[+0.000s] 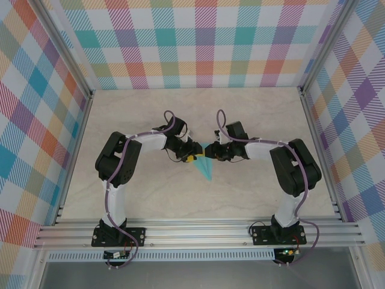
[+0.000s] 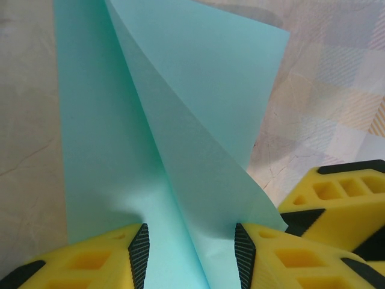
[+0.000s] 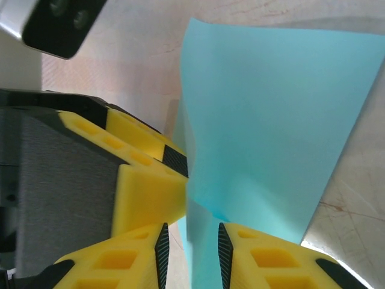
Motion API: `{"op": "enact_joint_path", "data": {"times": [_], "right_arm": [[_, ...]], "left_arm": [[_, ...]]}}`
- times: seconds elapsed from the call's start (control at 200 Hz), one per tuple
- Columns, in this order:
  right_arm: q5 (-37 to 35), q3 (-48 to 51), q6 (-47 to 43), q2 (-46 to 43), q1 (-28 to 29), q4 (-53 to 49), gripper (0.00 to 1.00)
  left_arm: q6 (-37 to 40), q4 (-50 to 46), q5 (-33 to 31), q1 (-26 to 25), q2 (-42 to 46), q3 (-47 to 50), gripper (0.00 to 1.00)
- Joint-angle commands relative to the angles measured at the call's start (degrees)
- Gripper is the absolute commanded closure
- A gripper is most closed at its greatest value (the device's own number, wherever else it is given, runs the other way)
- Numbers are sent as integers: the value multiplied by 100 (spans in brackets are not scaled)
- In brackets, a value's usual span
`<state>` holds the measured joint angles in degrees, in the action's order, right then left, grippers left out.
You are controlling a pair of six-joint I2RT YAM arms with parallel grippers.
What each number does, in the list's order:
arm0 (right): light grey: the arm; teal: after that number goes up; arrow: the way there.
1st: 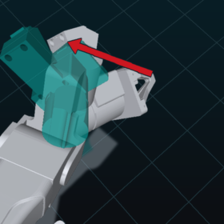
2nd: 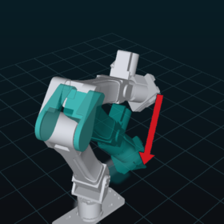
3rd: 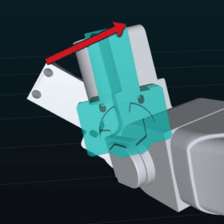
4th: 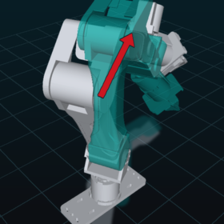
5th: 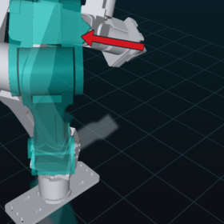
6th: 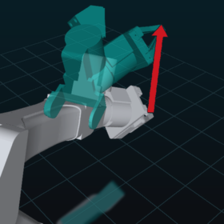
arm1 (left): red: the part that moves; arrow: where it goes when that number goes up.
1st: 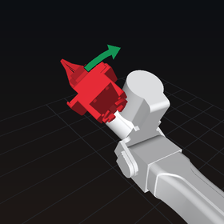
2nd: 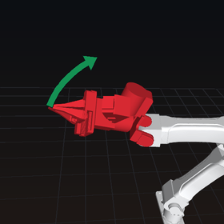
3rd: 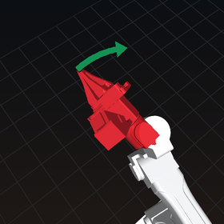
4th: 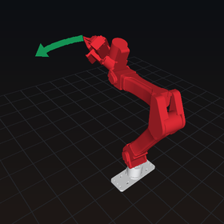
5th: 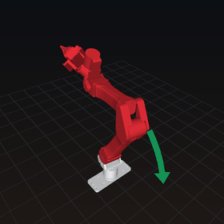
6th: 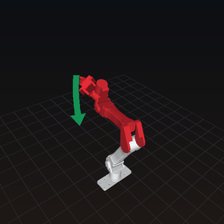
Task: Fold a paper plane with a square sheet of paper (fold left side to right side)
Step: Fourth fold the wing at the center of the table.
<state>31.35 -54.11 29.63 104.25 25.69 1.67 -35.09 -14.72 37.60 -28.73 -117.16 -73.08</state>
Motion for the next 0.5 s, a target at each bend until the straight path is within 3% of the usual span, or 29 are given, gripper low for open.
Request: {"op": "enact_joint_path", "data": {"times": [0.0, 0.215, 0.375, 0.495], "right_arm": [[220, -153, 60, 121, -1, 78, 73], [248, -196, 95, 230, -6, 118, 78], [184, -201, 28, 234, -3, 25, 89], [52, -155, -75, 152, -9, -103, 91]], "left_arm": [[67, -286, -158, -89, -199, -2, 56], [65, -289, -155, -89, -195, -2, 56], [75, -288, -166, -89, -192, 12, 56], [73, -297, -172, -89, -190, 12, 56]]}}
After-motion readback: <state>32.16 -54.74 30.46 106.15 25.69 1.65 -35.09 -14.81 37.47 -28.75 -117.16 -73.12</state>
